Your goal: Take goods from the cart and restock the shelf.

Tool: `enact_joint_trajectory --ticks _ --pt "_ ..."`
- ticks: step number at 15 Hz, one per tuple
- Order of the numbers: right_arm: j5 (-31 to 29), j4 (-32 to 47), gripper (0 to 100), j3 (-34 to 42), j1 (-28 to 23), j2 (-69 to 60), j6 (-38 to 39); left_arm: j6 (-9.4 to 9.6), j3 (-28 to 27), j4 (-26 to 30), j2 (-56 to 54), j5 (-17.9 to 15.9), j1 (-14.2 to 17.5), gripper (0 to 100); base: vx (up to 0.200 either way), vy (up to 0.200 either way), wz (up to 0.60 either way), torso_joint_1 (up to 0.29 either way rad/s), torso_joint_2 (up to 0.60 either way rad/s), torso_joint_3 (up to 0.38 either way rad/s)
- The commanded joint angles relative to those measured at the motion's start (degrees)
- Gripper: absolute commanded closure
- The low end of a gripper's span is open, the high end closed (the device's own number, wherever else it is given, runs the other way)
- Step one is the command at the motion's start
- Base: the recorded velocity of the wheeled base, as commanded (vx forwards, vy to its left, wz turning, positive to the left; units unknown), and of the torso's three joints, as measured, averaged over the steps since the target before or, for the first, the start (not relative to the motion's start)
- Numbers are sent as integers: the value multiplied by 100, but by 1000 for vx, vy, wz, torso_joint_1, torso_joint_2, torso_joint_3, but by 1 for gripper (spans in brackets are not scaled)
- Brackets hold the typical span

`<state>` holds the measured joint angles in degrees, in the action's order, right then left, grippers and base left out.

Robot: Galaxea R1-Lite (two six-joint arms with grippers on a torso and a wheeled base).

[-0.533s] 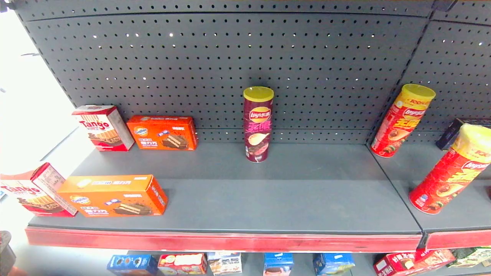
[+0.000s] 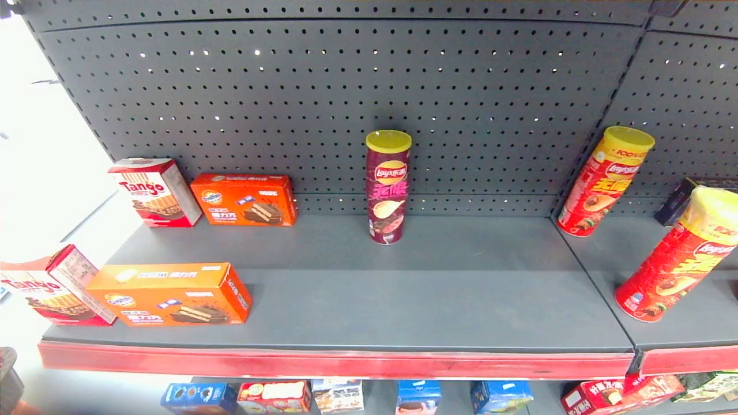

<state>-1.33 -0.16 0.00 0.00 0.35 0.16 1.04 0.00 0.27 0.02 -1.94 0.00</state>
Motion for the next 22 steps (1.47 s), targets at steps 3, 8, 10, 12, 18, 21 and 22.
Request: enact_joint_trajectory --ticks 3,8,10,12,18,21,22 --pt "1 -2 0 0 0 9 11 2 0 0 -2 0 0 0 0 0 0 0 0 0" --pt "1 -2 0 0 0 9 28 -7 0 0 -2 0 0 0 0 0 600 0 2 3" --pt "1 -2 0 0 -9 9 19 -7 0 0 -2 0 0 0 0 0 600 2 0 -2" --pt "1 -2 0 0 0 9 19 -7 0 0 -2 0 0 0 0 0 600 5 -2 5" --pt "1 -2 0 0 0 9 19 -7 0 0 -2 0 0 0 0 0 400 1 8 1" --pt "1 -2 0 0 0 9 19 -7 0 0 -2 0 0 0 0 0 0 0 0 0" --pt "1 -2 0 0 0 9 11 -7 0 0 -2 0 0 0 0 0 0 0 0 0"
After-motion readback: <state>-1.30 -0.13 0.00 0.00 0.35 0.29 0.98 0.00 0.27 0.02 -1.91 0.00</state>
